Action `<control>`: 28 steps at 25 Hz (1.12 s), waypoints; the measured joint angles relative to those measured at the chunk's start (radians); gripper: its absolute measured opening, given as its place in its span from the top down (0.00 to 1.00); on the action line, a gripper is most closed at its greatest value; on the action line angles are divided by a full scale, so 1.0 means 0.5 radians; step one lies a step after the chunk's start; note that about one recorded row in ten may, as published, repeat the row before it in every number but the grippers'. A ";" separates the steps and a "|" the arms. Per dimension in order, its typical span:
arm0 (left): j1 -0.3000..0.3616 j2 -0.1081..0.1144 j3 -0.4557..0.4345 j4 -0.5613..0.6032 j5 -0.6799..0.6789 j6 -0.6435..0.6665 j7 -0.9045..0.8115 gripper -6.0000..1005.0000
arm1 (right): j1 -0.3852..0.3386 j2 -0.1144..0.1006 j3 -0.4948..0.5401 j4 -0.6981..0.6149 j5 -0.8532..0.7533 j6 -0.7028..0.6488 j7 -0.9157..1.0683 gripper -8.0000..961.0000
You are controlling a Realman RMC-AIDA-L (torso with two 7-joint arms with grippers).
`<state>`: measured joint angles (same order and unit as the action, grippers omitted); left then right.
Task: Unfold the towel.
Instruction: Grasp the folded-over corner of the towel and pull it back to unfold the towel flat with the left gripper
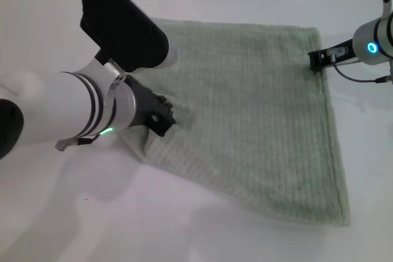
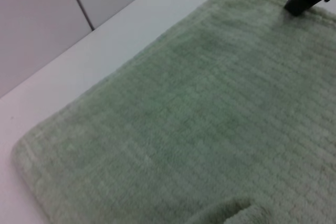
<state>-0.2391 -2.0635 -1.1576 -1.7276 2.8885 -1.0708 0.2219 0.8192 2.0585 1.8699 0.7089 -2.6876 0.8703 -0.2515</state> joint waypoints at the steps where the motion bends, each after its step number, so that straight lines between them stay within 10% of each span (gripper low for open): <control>1: 0.001 0.001 -0.009 -0.008 0.000 -0.021 -0.004 0.97 | 0.000 0.000 0.000 0.000 0.000 0.000 0.000 0.99; 28: 0.058 0.008 -0.205 -0.171 0.005 -0.481 -0.049 0.63 | 0.005 0.000 0.000 0.013 0.000 0.016 0.000 0.99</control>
<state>-0.2099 -2.0596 -1.2601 -1.8130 2.8911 -1.3114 0.1973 0.8215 2.0585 1.8699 0.7153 -2.6875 0.8781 -0.2516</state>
